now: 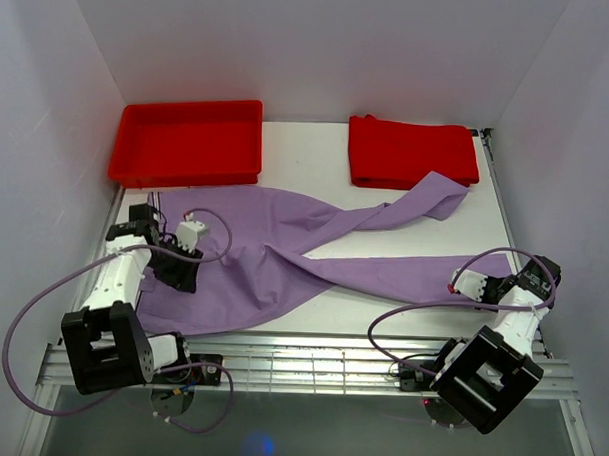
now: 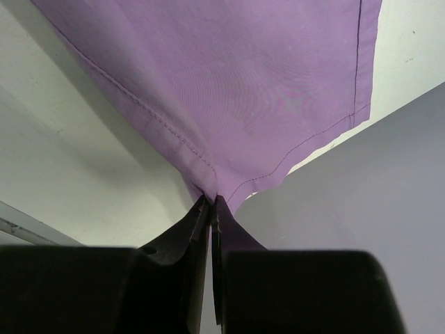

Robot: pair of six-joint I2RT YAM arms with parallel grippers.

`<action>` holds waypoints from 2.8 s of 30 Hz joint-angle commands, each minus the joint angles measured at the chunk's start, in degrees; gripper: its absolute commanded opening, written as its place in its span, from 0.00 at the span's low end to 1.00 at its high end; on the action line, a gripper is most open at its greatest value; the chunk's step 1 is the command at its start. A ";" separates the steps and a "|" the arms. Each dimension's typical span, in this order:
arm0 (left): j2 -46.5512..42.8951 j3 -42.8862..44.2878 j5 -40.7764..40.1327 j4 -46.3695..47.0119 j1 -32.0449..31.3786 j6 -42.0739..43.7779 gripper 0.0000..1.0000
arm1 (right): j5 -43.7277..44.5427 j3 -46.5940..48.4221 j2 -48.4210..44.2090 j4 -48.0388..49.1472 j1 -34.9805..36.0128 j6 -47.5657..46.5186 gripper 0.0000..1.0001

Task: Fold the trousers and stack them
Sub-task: Flatten the trousers out

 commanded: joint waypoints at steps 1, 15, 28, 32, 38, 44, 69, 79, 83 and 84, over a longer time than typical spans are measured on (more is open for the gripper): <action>1.64 -9.23 -9.31 0.14 2.22 2.31 0.56 | -0.03 1.22 -0.45 0.62 -0.38 -9.73 0.08; 25.54 0.56 -25.66 12.63 26.91 15.49 0.52 | 4.90 9.83 6.67 -5.96 -0.38 -7.88 0.13; 18.28 16.84 -7.23 -4.59 25.61 22.70 0.57 | -5.63 34.39 11.66 -26.88 0.32 -3.52 0.93; 16.16 18.33 -3.45 -3.46 21.39 18.32 0.57 | -3.72 41.38 20.19 -30.41 9.01 17.09 0.89; 17.38 23.60 1.83 1.02 10.94 7.51 0.57 | -4.07 45.15 27.75 -19.79 20.97 37.88 0.87; 25.63 30.19 2.88 4.19 1.70 -1.19 0.57 | -3.71 62.44 43.03 -17.39 26.34 47.21 0.88; 35.23 22.91 -2.74 11.49 0.73 -8.67 0.56 | -2.12 70.64 56.16 -26.45 38.47 45.11 0.08; 33.38 22.12 -2.74 11.67 0.73 -9.47 0.56 | -8.29 57.23 32.19 -22.59 36.10 37.85 0.08; 32.94 21.76 -2.65 11.67 0.82 -9.29 0.56 | 0.92 27.26 12.44 -15.82 36.10 23.78 0.20; 32.94 21.85 -2.74 11.67 0.82 -9.29 0.56 | 2.95 22.54 9.86 -15.73 35.93 18.45 0.28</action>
